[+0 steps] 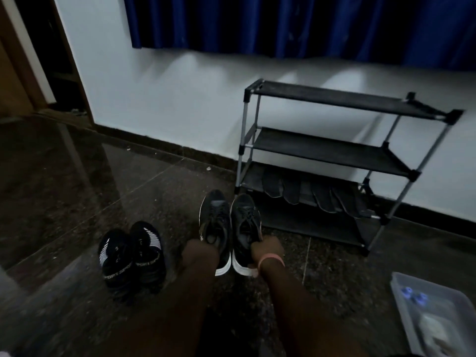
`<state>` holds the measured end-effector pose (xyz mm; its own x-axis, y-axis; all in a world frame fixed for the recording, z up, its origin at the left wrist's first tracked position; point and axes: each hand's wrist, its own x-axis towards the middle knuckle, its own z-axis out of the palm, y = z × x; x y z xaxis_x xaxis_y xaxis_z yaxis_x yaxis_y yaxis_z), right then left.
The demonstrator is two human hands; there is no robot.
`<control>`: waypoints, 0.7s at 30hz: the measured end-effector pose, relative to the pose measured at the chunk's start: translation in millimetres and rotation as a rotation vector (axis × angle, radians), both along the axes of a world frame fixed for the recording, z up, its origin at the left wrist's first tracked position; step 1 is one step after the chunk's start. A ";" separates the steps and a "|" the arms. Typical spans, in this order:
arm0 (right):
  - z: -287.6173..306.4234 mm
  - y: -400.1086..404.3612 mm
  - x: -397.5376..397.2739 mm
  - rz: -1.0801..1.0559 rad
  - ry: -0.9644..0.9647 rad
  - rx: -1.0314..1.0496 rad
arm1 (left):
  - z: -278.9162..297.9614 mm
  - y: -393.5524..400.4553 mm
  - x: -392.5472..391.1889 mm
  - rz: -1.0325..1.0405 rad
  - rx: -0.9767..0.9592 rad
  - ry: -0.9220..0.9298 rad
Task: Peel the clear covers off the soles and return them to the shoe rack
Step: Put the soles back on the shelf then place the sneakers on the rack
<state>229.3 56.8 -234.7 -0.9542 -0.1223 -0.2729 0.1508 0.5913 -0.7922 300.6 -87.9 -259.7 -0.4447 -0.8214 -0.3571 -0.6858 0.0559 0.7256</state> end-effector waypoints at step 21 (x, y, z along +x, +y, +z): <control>145.5 178.2 -78.0 -0.314 0.322 -0.223 | 152.1 116.8 -111.5 -0.216 -0.095 0.384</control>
<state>151.3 235.0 -89.3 -0.9857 0.1630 0.0418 0.0214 0.3678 -0.9297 189.1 28.9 -107.6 -0.6955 -0.7160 -0.0601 -0.3327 0.2468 0.9102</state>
